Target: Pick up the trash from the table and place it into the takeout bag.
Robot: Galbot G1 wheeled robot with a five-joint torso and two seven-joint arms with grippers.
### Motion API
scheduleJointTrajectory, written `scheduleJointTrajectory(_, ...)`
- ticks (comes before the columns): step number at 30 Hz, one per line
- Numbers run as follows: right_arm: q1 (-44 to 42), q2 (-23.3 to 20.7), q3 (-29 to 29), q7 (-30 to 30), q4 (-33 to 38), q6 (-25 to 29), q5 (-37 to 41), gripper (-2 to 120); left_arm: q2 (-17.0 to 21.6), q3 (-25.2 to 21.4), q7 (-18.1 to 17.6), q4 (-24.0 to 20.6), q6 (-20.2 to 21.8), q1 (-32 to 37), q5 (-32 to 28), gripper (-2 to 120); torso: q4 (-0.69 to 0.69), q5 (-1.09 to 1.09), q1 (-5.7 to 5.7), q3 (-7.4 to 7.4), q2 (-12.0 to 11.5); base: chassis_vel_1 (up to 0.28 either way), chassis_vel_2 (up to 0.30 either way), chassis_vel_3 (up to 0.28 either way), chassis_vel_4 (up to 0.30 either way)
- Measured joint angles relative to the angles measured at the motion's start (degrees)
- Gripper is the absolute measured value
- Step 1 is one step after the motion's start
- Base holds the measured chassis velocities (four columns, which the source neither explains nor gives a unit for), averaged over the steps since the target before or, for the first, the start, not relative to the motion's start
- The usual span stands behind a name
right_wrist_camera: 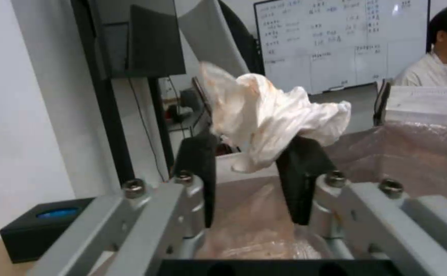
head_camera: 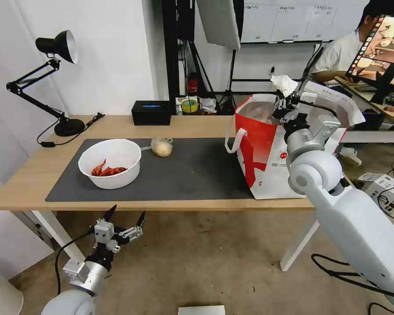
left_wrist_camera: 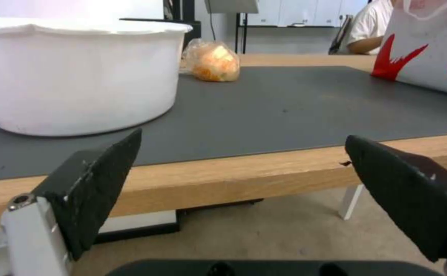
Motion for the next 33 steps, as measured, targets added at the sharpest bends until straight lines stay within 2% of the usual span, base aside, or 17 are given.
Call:
scheduleJointTrajectory(1,0.03,0.09,-0.14,0.04,-0.05,-0.27,0.11,35,0.02,0.02,0.00,0.00,0.00,-0.01,-0.02,100,0.00,0.00,0.00,0.00,0.00,0.000,0.000,0.000,0.000)
scheduleJointTrajectory(2,0.03,0.09,-0.14,0.04,-0.05,-0.27,0.11,35,0.02,0.02,0.00,0.00,0.00,-0.01,-0.02,100,0.00,0.00,0.00,0.00,0.00,0.000,0.000,0.000,0.000)
scheduleJointTrajectory(4,0.13,0.23,-0.39,0.05,-0.10,-0.60,0.22,46,0.03,0.04,0.00,0.00,0.01,-0.01,-0.05,100,0.00,0.00,0.00,0.00,0.00,0.000,0.000,0.000,0.000)
scheduleJointTrajectory(5,0.13,0.23,-0.39,0.05,-0.10,-0.60,0.22,46,0.03,0.04,0.00,0.00,0.01,-0.01,-0.05,100,0.00,0.00,0.00,0.00,0.00,0.000,0.000,0.000,0.000)
scheduleJointTrajectory(7,0.39,0.27,-0.68,0.04,-0.16,-0.86,0.36,58,0.07,0.04,0.00,0.00,0.02,0.03,-0.05,100,0.00,0.00,0.00,0.00,0.00,0.000,0.000,0.000,0.000)
scheduleJointTrajectory(8,0.39,0.27,-0.68,0.04,-0.16,-0.86,0.36,58,0.07,0.04,0.00,0.00,0.02,0.03,-0.05,100,0.00,0.00,0.00,0.00,0.00,0.000,0.000,0.000,0.000)
scheduleJointTrajectory(10,0.59,0.28,-0.80,0.34,-0.15,-1.46,1.26,68,0.15,0.04,0.00,-0.01,0.03,0.08,-0.06,100,0.00,0.00,0.00,0.00,0.00,0.000,0.000,0.000,0.000)
scheduleJointTrajectory(11,0.59,0.28,-0.80,0.34,-0.15,-1.46,1.26,68,0.15,0.04,0.00,-0.01,0.03,0.08,-0.06,100,0.00,0.00,0.00,0.00,0.00,0.000,0.000,0.000,0.000)
scheduleJointTrajectory(13,0.63,0.26,-0.85,0.73,-0.09,-1.99,1.90,78,0.21,0.05,0.00,-0.02,0.05,0.11,-0.06,100,0.00,0.00,0.00,0.00,0.00,0.000,0.000,0.000,0.000)
scheduleJointTrajectory(14,0.63,0.26,-0.85,0.73,-0.09,-1.99,1.90,78,0.21,0.05,0.00,-0.02,0.05,0.11,-0.06,100,0.00,0.00,0.00,0.00,0.00,0.000,0.000,0.000,0.000)
scheduleJointTrajectory(17,0.56,0.06,-0.89,0.75,-0.12,-2.20,1.92,92,0.21,0.17,0.00,-0.03,0.06,0.14,-0.06,100,0.00,0.00,0.00,0.00,0.00,0.000,0.000,0.000,0.000)
scheduleJointTrajectory(18,0.56,0.06,-0.89,0.75,-0.12,-2.20,1.92,92,0.21,0.17,0.00,-0.03,0.06,0.14,-0.06,100,0.00,0.00,0.00,0.00,0.00,0.000,0.000,0.000,0.000)
scheduleJointTrajectory(19,0.56,-0.04,-0.93,0.76,-0.05,-2.32,1.97,97,0.20,0.20,0.00,-0.03,0.06,0.15,-0.06,100,0.00,0.00,0.00,0.00,0.00,0.000,0.000,0.000,0.000)
scheduleJointTrajectory(26,0.79,-0.22,-0.97,0.51,0.05,-2.35,1.99,100,0.15,0.24,-0.01,-0.10,0.06,0.15,-0.06,100,0.00,0.00,0.00,0.00,0.00,0.000,0.000,0.000,0.000)
scheduleJointTrajectory(29,0.78,-0.26,-0.97,-1.01,0.33,-1.14,2.03,100,0.13,0.22,0.00,-0.14,0.06,0.15,-0.06,100,0.00,0.00,0.00,0.00,0.00,0.000,0.000,0.000,0.000)
scheduleJointTrajectory(32,0.75,-0.26,-1.47,-5.94,1.51,3.18,3.62,100,0.10,0.14,0.00,-0.23,0.05,0.16,-0.08,100,0.00,0.00,0.00,0.00,0.00,0.000,0.000,0.000,0.000)
scheduleJointTrajectory(33,0.75,-0.26,-1.47,-5.94,1.51,3.18,3.62,100,0.10,0.14,0.00,-0.23,0.05,0.16,-0.08,100,0.00,0.00,0.00,0.00,0.00,0.000,0.000,0.000,0.000)
